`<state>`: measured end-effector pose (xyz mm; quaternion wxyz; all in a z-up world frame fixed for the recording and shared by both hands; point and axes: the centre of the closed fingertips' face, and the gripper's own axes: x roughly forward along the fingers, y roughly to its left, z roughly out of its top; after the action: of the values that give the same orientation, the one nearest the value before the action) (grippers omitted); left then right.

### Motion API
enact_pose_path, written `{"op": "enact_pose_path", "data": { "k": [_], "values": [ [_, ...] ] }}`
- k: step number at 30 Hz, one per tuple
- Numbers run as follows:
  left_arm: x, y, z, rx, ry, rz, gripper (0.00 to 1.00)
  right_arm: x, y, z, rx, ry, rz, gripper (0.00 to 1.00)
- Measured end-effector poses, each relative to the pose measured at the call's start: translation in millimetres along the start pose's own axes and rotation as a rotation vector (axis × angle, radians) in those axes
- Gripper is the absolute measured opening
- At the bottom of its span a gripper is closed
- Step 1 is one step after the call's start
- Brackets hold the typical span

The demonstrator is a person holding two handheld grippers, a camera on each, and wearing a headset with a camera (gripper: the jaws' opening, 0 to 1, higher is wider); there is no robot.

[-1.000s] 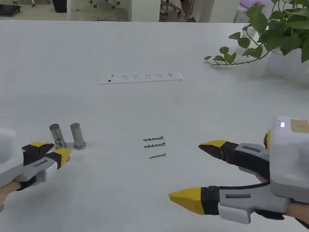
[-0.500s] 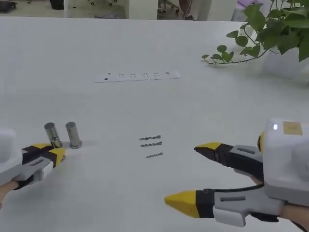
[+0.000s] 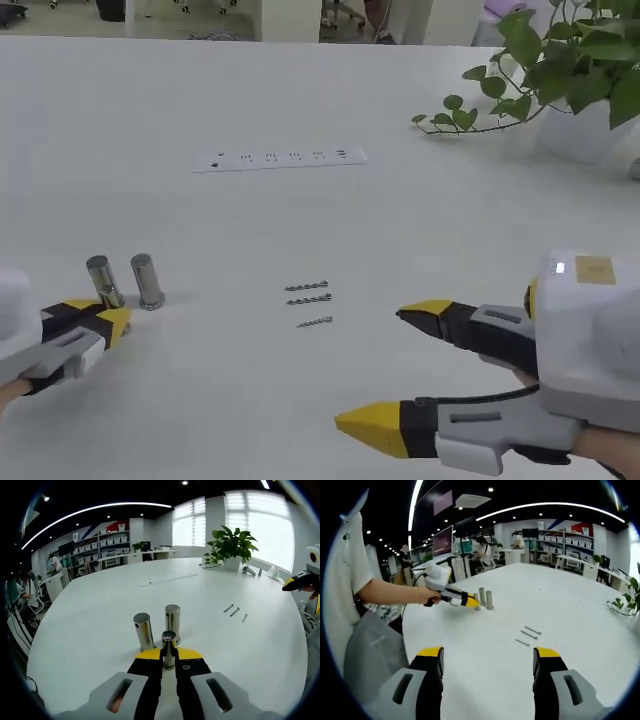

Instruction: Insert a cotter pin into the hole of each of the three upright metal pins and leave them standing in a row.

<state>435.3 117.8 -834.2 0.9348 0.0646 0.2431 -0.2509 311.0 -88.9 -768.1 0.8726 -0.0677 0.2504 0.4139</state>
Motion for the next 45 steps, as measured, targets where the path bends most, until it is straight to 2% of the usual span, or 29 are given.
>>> {"op": "enact_pose_path", "data": {
  "k": [7, 12, 24, 37, 45],
  "values": [
    [-5.2, -11.5, -2.6, 0.022, 0.012, -0.028, 0.07, 0.0, 1.8, 0.2, 0.001, -0.002, -0.004, 0.74],
    [-8.8, -21.2, -0.8, 0.022, 0.004, -0.054, 0.07, -0.6, 3.9, -2.5, 0.005, 0.001, -0.001, 0.74],
    [-11.9, -51.2, 3.2, 0.036, -0.006, -0.118, 0.07, -3.1, 4.9, -5.8, 0.007, 0.003, -0.002, 0.74],
    [-17.6, -77.6, -2.8, 0.055, 0.006, -0.160, 0.07, -6.1, 7.3, -7.0, 0.008, 0.002, 0.003, 0.73],
    [-21.0, -86.8, -9.4, 0.065, 0.019, -0.166, 0.07, -7.1, 8.9, -5.6, -0.005, -0.008, 0.009, 0.71]
  ]
}}
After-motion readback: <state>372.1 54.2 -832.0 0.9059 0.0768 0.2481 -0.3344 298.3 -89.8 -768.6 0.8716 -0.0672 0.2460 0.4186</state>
